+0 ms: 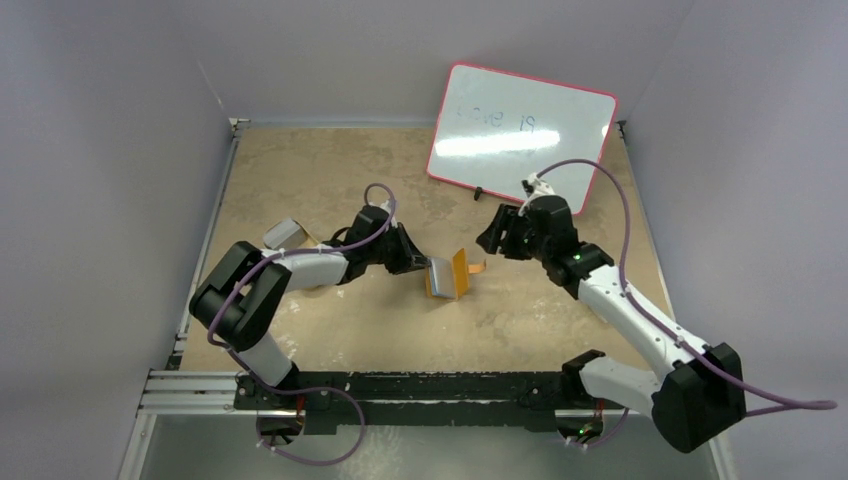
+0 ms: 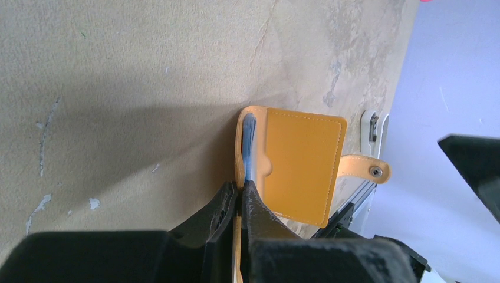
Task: Put the credit cards into the card holder
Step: Open the card holder at the center of the board.
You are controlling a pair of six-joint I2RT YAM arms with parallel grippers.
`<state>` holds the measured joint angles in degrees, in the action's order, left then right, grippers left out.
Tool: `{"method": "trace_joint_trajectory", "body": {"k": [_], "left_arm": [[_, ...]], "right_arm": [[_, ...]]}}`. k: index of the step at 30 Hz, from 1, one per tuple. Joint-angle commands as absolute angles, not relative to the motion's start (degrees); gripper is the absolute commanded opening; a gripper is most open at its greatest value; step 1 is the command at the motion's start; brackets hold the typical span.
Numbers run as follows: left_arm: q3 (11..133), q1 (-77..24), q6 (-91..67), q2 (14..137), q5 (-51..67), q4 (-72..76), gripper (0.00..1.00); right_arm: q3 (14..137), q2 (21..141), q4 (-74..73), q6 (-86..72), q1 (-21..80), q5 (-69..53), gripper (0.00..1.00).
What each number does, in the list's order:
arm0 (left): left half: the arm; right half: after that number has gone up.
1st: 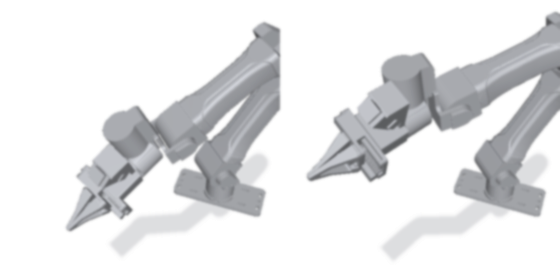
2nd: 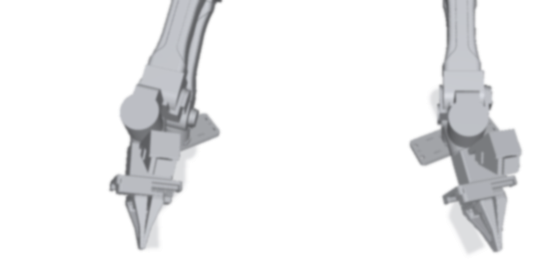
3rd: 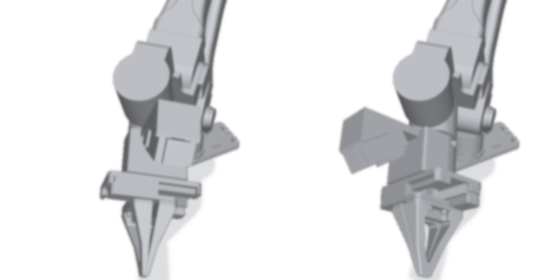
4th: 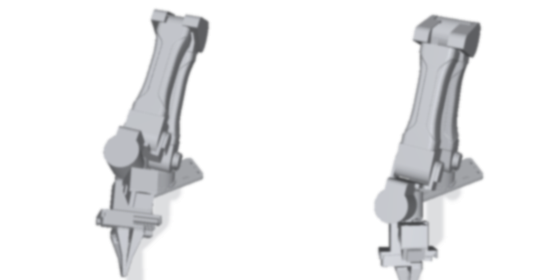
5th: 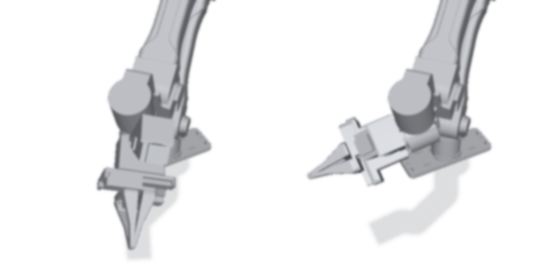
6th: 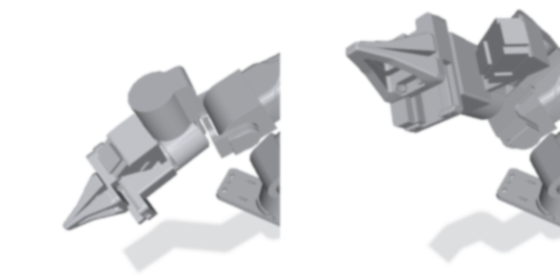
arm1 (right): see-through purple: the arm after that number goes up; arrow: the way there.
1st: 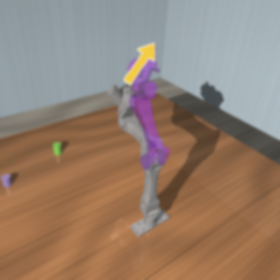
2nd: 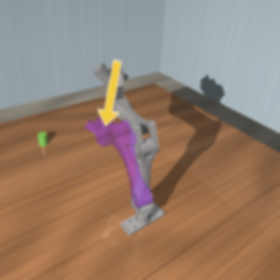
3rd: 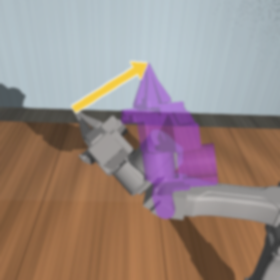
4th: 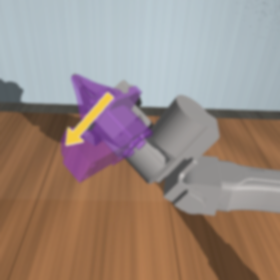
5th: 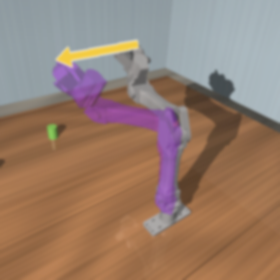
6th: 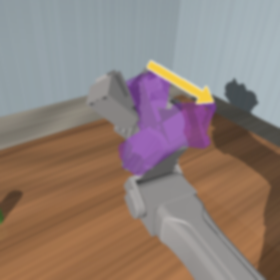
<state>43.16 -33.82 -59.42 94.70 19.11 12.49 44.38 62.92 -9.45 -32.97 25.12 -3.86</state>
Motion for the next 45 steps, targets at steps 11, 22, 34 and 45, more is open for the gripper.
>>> {"method": "trace_joint_trajectory", "body": {"k": [11,22,34,45], "left_arm": [[45.37,-35.21,-59.79,92.54,18.75,12.75,0.00],[45.90,-35.36,-58.94,92.30,18.91,11.48,0.00],[46.79,-35.46,-56.20,92.53,18.13,7.91,0.00],[48.67,-35.42,-52.97,93.59,17.22,3.96,0.00]], "right_arm": [[48.40,75.99,-5.24,-36.94,43.28,2.68,0.63],[48.06,83.41,-1.97,-36.47,43.51,2.38,0.65],[48.60,85.05,-4.36,-36.75,43.51,7.22,0.61],[48.60,83.72,-11.66,-37.71,43.47,12.34,0.58]]}}
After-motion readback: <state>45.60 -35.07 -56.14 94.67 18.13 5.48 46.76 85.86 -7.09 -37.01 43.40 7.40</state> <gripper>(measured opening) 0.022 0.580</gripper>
